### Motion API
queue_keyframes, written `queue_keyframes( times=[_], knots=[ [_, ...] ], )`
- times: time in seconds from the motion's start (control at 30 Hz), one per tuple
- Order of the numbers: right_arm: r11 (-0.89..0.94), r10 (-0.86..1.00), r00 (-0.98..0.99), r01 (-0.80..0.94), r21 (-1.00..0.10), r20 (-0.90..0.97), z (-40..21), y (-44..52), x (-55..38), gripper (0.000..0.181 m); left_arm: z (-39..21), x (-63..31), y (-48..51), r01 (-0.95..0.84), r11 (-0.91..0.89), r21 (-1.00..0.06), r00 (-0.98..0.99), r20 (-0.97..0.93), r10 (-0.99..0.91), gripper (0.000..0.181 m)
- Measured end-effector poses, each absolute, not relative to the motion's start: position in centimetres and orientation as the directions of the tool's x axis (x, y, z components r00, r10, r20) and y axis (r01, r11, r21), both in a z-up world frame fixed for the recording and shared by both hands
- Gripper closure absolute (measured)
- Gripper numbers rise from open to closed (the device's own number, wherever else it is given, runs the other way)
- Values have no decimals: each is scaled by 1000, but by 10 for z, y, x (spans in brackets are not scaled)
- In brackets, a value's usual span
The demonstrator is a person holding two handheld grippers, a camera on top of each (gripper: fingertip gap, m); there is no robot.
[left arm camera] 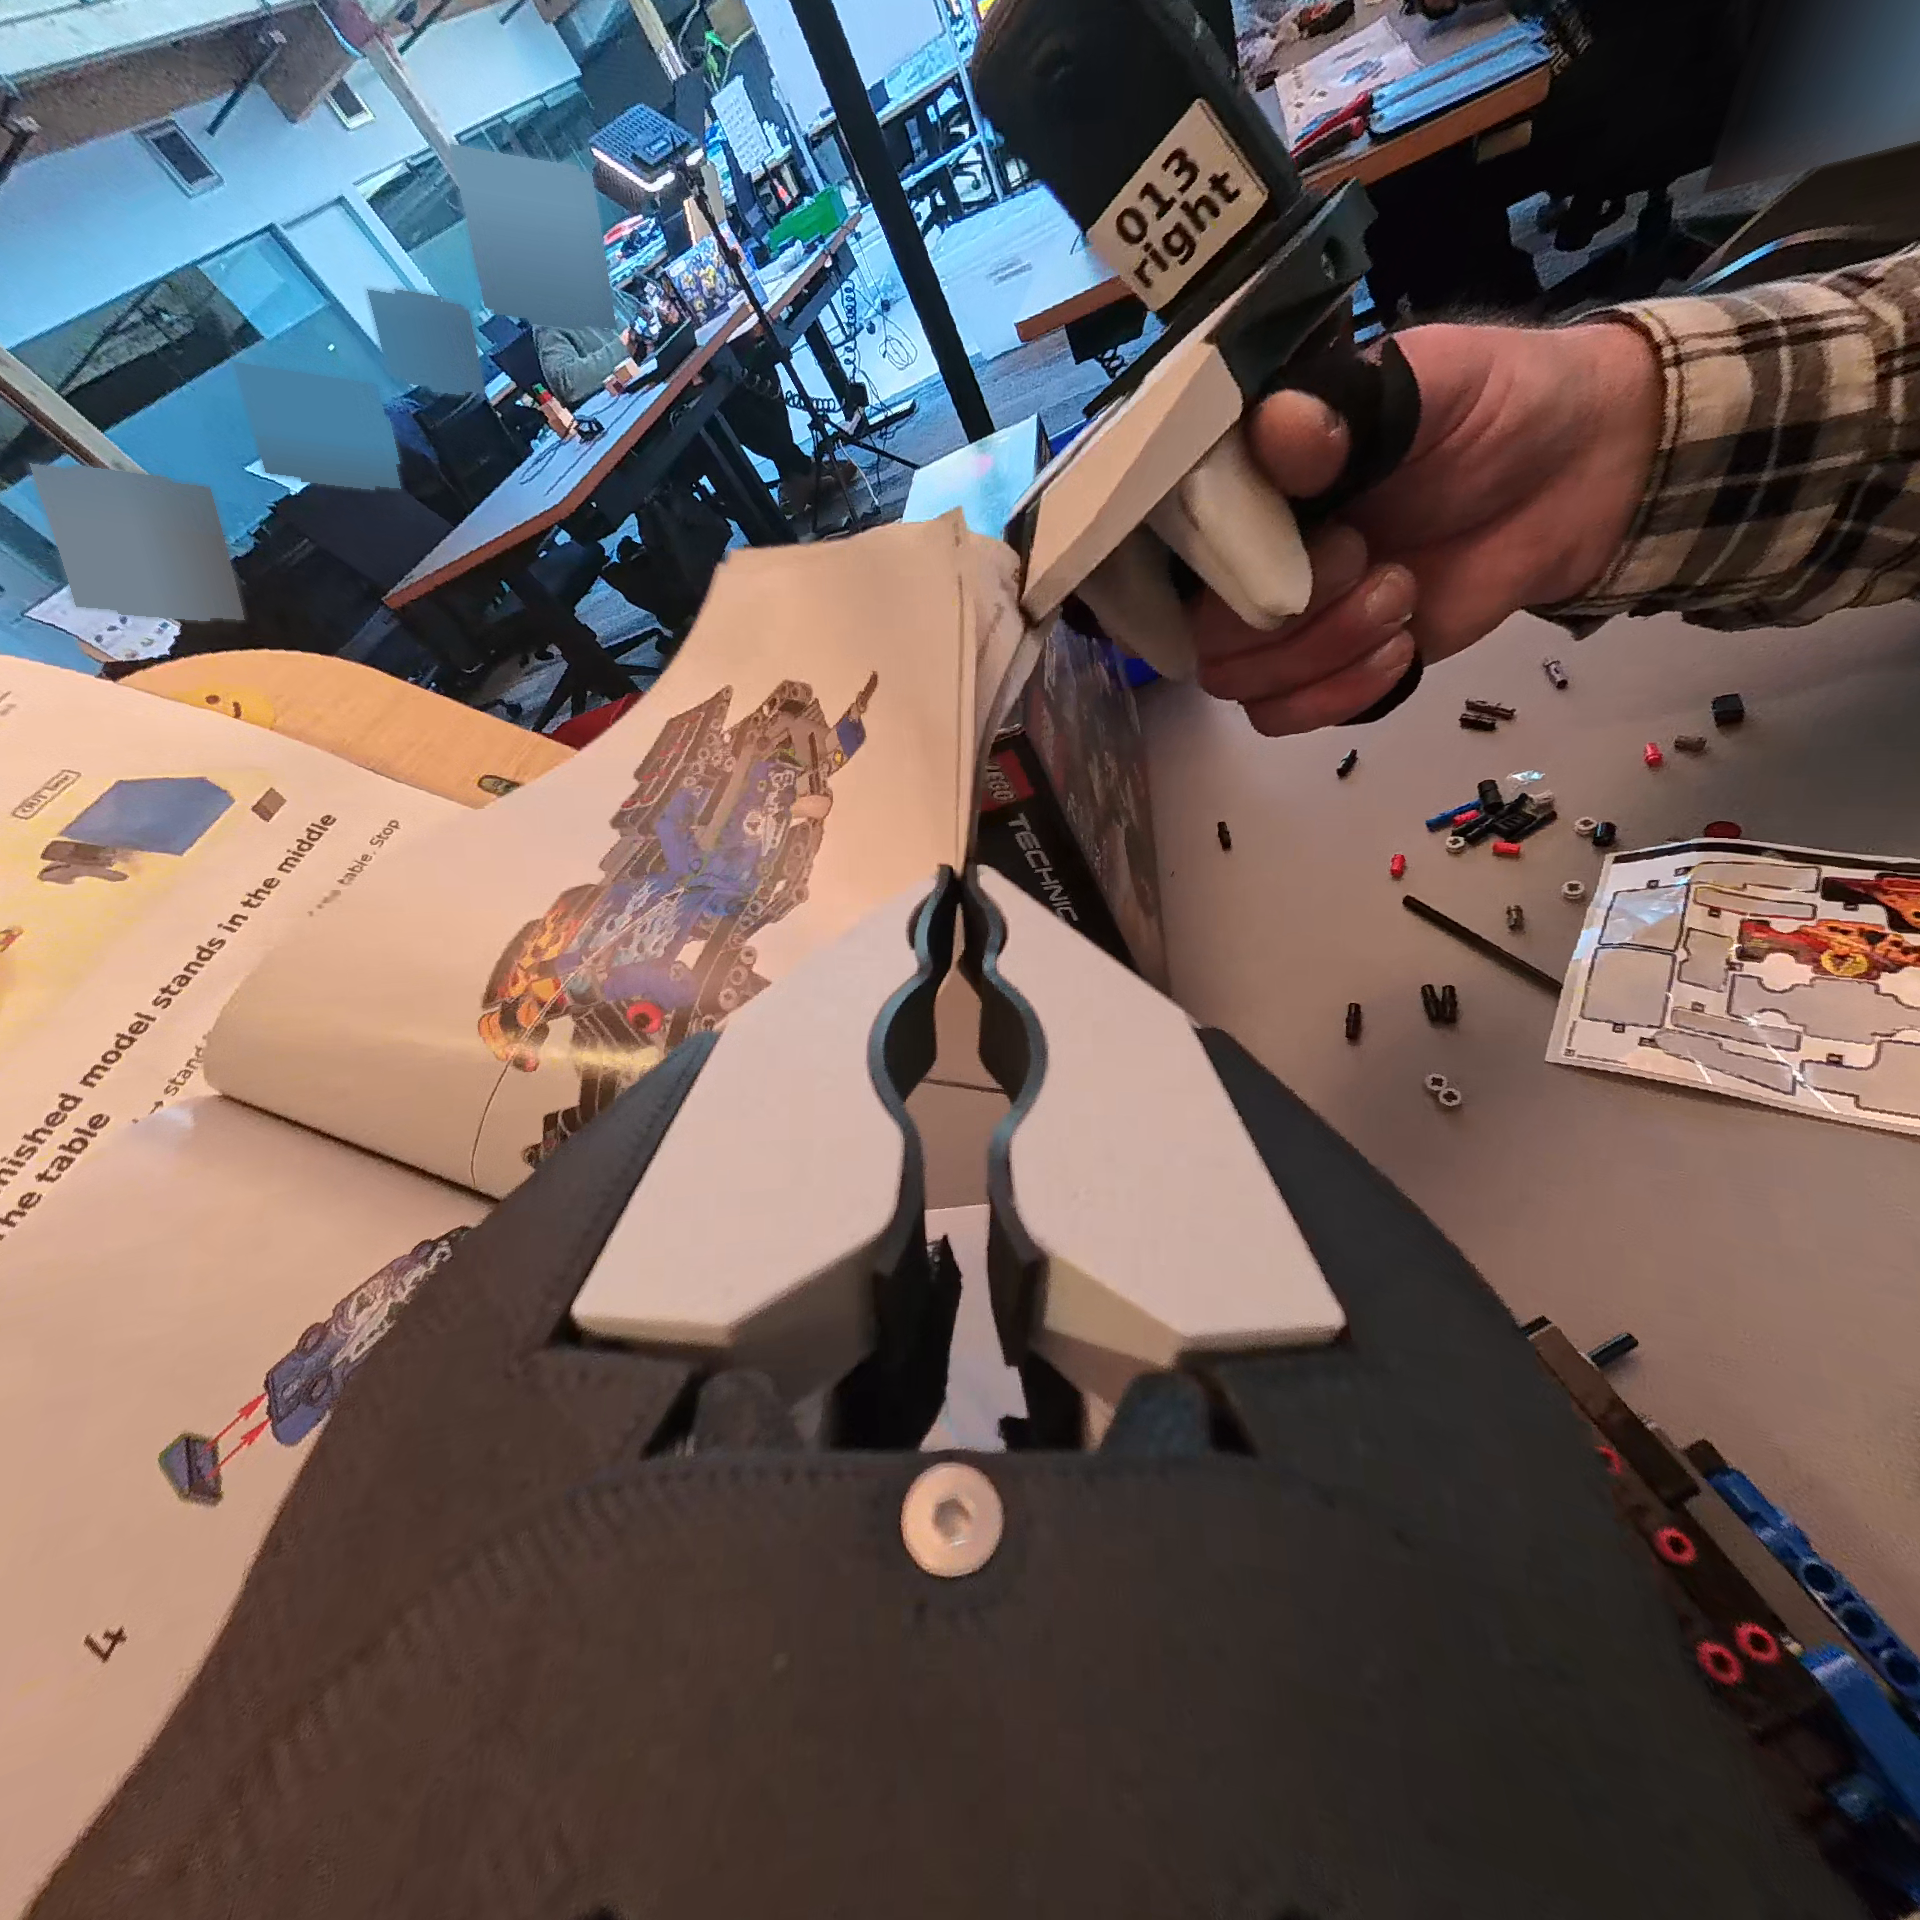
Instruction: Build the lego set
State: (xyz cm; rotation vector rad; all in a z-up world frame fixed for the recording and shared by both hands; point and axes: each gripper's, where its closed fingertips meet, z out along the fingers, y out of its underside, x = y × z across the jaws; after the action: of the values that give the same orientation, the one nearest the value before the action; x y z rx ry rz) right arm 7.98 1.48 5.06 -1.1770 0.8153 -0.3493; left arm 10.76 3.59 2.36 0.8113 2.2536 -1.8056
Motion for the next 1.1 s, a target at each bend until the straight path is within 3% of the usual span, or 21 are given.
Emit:
queue_keyframes(
  times=[0.23,0.33,0.43,0.5,0.87,1.1],
  knots=[
    [296,-679,663,-145,-944,-315,48,18,79,181,36,92,30,478,137,-868,-850,-418,320,150],
    [257,-689,667,-143,-956,-284,47,23,80,181,39,87,21,499,161,-852,-846,-438,304,145],
    [221,-701,665,-138,-965,-256,46,27,80,181,49,80,19,443,138,-886,-869,-386,311,155],
    [202,-710,662,-135,-970,-241,45,27,80,181,54,77,21,391,123,-912,-884,-335,326,181],
    [90,-869,466,-182,-979,-166,33,-11,85,181,98,158,91,197,-17,-980,-980,-197,-20,181],
    [33,-930,354,-189,-981,-100,40,-29,80,173,93,216,157,82,-119,-989,-977,-57,-205,181]
  ],
)
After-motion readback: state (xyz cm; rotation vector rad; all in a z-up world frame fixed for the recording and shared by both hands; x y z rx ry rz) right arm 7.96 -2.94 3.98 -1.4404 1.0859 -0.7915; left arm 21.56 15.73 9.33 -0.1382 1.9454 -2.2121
